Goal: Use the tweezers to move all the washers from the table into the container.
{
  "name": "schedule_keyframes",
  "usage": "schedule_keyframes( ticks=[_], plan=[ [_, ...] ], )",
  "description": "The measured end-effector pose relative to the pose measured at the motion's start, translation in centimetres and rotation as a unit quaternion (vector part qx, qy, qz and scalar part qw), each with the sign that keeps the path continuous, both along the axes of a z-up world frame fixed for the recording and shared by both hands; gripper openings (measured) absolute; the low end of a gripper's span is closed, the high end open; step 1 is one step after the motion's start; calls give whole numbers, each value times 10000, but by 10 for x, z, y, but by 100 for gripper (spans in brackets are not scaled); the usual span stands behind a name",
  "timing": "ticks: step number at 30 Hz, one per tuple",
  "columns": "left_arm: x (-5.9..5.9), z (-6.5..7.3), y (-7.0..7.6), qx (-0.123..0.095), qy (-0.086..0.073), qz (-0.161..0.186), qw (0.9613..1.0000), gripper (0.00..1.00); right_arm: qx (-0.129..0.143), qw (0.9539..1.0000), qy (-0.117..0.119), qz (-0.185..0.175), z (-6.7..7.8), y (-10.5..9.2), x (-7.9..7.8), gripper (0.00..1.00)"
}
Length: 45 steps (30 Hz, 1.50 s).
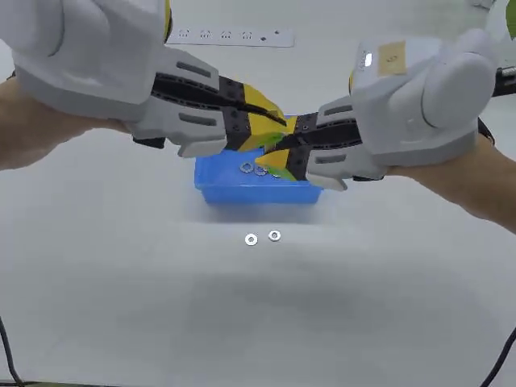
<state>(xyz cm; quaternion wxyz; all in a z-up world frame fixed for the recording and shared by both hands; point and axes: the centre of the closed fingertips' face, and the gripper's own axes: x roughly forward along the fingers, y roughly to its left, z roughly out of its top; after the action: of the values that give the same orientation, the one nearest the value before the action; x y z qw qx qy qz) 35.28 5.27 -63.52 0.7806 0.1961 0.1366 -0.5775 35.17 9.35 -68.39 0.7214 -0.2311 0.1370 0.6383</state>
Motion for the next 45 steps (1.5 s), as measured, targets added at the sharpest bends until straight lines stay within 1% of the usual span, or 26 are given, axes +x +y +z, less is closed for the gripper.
schedule_keyframes(
  ticks=[2, 4, 5, 6, 7, 9, 10, 13, 14, 15, 17, 20, 21, 23, 25, 29, 30, 32, 33, 34, 35, 37, 38, 40, 42, 45],
  plan=[
    [-1, 1, 0, -28, -7, 14, 10000, 6, 8, 10000, -2, 9, 1, 0, -2, 11],
    [4, 1, -1, -60, -30, 26, 10000, 6, -1, 10000, -11, 31, 3, -1, -9, 11],
    [4, 1, -1, -61, -36, 26, 10000, 6, -6, 10000, -17, 43, 3, -1, -11, 11],
    [-7, 2, -1, -67, -50, 26, 10000, 6, -9, 10000, -24, 51, 4, -2, -14, 11],
    [-14, 3, 0, -72, -66, 22, 9999, 6, -12, 10000, -52, 60, 4, -2, -16, 11],
    [-22, 3, -1, -96, -48, 21, 9999, 6, -27, 9999, -65, 94, 3, -2, -22, 11],
    [-20, 2, -1, -116, -38, 26, 9999, 6, -28, 9999, -74, 98, 2, -2, -25, 11],
    [-21, -2, -2, -117, 63, 11, 9999, 6, -61, 9999, -24, 139, -2, -2, -33, 11],
    [-29, -3, -1, -134, 90, 24, 9999, 6, -67, 9999, -27, 142, -4, -2, -35, 11],
    [-35, -4, -1, -141, 118, 22, 9998, 6, -75, 9999, 8, 148, -5, -2, -37, 11],
    [-31, -6, 0, -158, 169, 41, 9997, 6, -76, 9998, 49, 161, -8, -1, -41, 11],
    [-35, -11, 1, -156, 280, 56, 9995, 6, -127, 9996, 107, 220, -14, 0, -48, 11],
    [-35, -12, 1, -131, 356, 62, 9993, 6, -193, 9994, 109, 280, -19, 0, -52, 11],
    [-56, -12, -4, -67, 350, 67, 9993, 6, -211, 9993, 119, 293, -23, 1, -55, 11],
    [-66, -17, -5, -60, 423, 68, 9991, 6, -226, 9989, 219, 343, -27, 2, -60, 11],
    [-75, -24, -3, -59, 540, 126, 9984, 6, -295, 9983, 298, 398, -37, 2, -66, 11],
    [-75, -26, -2, -64, 566, 145, 9983, 6, -304, 9983, 315, 396, -38, 2, -67, 11],
    [-74, -30, 2, -48, 533, 224, 9983, 6, -332, 9983, 330, 359, -42, 1, -66, 11],
    [-75, -31, 3, -64, 578, 231, 9980, 6, -341, 9983, 329, 337, -43, 1, -65, 11],
    [-74, -32, 6, -70, 534, 268, 9982, 6, -347, 9985, 316, 274, -45, 1, -63, 11],
    [-74, -34, 7, -59, 544, 275, 9981, 6, -380, 9986, 299, 206, -46, 1, -61, 11],
    [-73, -36, 9, -68, 633, 289, 9976, 6, -409, 9984, 339, 210, -49, 3, -61, 11],
    [-71, -38, 10, -65, 651, 293, 9974, 6, -432, 9983, 307, 226, -51, 4, -61, 11],
    [-70, -41, 11, -32, 669, 289, 9973, 6, -476, 9982, 271, 256, -54, 5, -59, 11],
    [-69, -42, 12, -26, 681, 281, 9973, 6, -457, 9981, 329, 248, -55, 6, -58, 11],
    [-64, -47, 16, -3, 715, 327, 9969, 6, -448, 9980, 380, 249, -59, 9, -54, 11]
  ],
)
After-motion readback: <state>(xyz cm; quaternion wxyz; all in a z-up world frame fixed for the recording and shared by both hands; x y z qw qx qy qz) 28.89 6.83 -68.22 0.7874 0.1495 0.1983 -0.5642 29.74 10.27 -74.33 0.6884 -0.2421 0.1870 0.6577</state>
